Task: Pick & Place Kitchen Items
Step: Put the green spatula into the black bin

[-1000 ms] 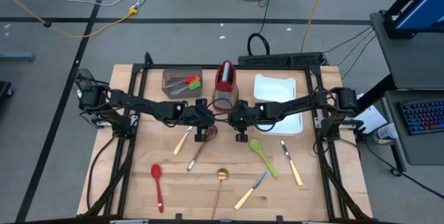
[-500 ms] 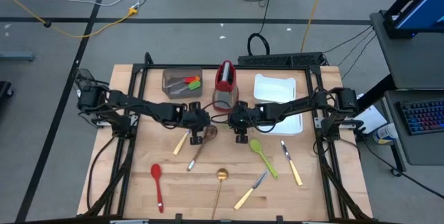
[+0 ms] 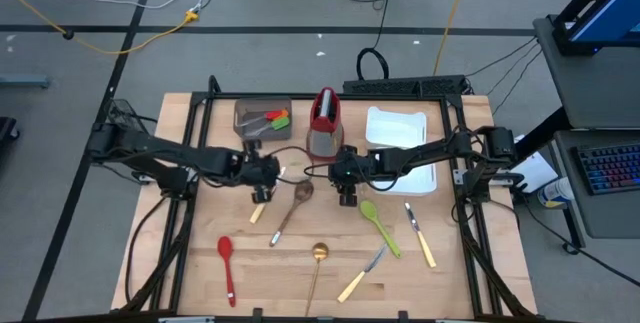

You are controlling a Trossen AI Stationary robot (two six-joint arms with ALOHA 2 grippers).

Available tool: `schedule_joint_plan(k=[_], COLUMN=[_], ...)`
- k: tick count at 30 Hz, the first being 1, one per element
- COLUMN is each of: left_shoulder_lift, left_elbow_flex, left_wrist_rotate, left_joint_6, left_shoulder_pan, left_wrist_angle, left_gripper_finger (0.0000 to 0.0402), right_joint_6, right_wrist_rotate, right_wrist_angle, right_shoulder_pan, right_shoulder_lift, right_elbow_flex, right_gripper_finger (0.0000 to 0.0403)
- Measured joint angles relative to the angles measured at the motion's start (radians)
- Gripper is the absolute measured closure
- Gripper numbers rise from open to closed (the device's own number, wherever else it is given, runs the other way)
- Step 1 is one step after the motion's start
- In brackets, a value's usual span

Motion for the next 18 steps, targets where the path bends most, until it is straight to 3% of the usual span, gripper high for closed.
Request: schedule_joint_plan(k=[8,18], left_shoulder_lift=[-0.153,-0.186], left_elbow_flex=[0.0,0.0], left_wrist_rotate=[-0.327,-0.256], left_joint_6=[0.033,0.412], left_shoulder_pan=[0.0,0.187], left_wrist_angle=[-0.185,-0.192], left_gripper_finger=[0.0391,0.0376], right_joint_6=[0.0,-0.006], right_wrist_rotate=[0.0,0.0], right_wrist_angle=[0.035,0.058], right_shoulder_pan=[0.0,0.0], right_shoulder_lift=[0.0,0.0], right_elbow_flex=[0.0,0.0], right_gripper_finger=[0.0235,0.0236])
